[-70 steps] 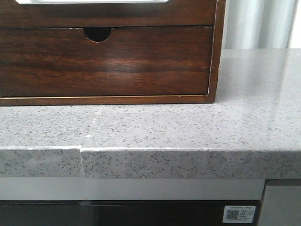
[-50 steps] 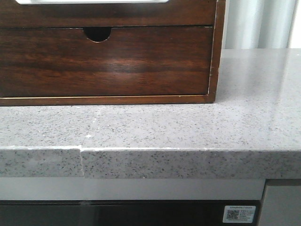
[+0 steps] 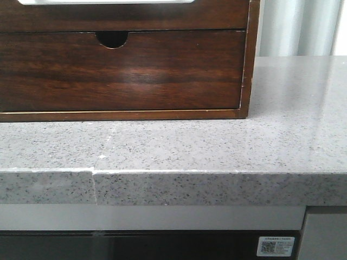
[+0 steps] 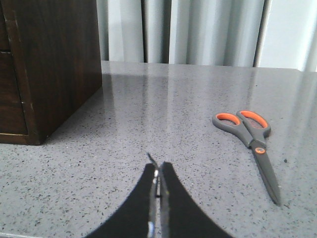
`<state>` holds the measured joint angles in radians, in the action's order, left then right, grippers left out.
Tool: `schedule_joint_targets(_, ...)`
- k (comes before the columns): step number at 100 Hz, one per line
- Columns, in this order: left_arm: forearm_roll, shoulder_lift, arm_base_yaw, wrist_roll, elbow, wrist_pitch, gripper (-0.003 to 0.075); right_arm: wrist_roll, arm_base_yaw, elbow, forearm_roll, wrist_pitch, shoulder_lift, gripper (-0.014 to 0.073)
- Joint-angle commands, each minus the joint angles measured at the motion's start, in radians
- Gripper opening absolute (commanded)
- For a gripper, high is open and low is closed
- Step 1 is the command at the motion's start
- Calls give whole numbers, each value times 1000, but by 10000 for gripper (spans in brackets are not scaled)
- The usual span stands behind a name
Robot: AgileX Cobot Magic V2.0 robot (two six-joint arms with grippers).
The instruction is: Put scissors in drawer with both arms
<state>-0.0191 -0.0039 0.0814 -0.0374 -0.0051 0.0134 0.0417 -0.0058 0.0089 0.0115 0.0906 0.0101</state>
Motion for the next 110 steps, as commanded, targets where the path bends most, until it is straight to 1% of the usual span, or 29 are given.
schedule_joint_targets(1,-8,-31,1,-10,36,-82,-20,3,-3,16,0,-80,22,-69)
schedule_joint_targets(11,-8,-31,1,-10,36,-97,-20,3,-3,16,0,-134,22,-69)
schedule_joint_targets(20,-16,-31,1,-10,22,-111,-20,3,-3,-5,7,-150,22,-69)
schedule_joint_targets(27,-34,-31,1,-10,-12,-104,-20,3,-3,-46,25,-123,21,-69)
schedule_joint_targets(35,-44,-31,1,-10,-74,-74,-20,3,-3,-108,24,-57,13,-69)
schedule_joint_targets(44,-44,-17,1,-10,-165,-8,-20,3,-3,-188,24,10,-21,-69)
schedule_joint_targets(55,-44,33,1,-10,-289,113,-20,3,-3,-282,20,77,-91,-69)
schedule_joint_targets(69,-24,145,1,-10,-443,248,-20,3,-3,-402,2,165,-216,-69)
schedule_joint_targets(79,-19,231,1,12,-525,313,-20,3,-3,-482,-5,228,-315,-69)
schedule_joint_targets(89,-19,304,1,72,-574,320,-20,4,-3,-545,-26,251,-396,-69)
schedule_joint_targets(97,-19,344,1,72,-590,303,-20,4,-3,-574,-31,249,-440,-69)
schedule_joint_targets(110,-19,369,1,72,-590,302,-20,4,-3,-576,-31,226,-481,-69)
